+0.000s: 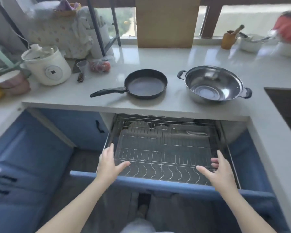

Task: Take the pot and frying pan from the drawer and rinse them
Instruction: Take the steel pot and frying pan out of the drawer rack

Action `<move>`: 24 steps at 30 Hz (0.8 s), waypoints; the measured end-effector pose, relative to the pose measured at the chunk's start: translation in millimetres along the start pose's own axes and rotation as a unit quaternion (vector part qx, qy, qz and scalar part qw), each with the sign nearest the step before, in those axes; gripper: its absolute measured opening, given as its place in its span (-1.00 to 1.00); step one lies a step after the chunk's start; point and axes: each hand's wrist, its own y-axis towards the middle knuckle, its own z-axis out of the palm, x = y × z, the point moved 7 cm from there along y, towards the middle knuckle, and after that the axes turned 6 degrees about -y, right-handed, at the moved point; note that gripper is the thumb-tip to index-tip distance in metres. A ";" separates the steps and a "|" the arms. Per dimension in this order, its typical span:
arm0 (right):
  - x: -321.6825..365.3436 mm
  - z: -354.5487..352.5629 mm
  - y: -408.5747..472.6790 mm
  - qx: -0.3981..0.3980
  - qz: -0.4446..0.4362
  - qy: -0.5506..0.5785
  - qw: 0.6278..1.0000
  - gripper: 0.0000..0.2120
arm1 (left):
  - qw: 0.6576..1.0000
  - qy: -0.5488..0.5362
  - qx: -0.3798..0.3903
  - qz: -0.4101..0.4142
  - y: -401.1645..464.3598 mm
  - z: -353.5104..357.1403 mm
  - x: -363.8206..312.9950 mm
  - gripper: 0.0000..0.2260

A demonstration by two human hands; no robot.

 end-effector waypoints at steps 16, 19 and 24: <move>-121.8 25.9 -62.5 -0.084 0.210 -0.052 0.973 -0.02 | 0.960 0.005 -0.121 -0.254 -58.0 51.3 84.9 0.10; -117.0 32.4 -48.0 -0.080 0.226 -0.061 0.969 0.05 | 0.959 0.005 -0.125 -0.255 -53.1 51.3 82.0 0.11; -106.8 38.0 -25.1 -0.093 0.259 -0.059 0.959 0.07 | 0.960 0.003 -0.119 -0.255 -37.2 51.5 73.9 0.14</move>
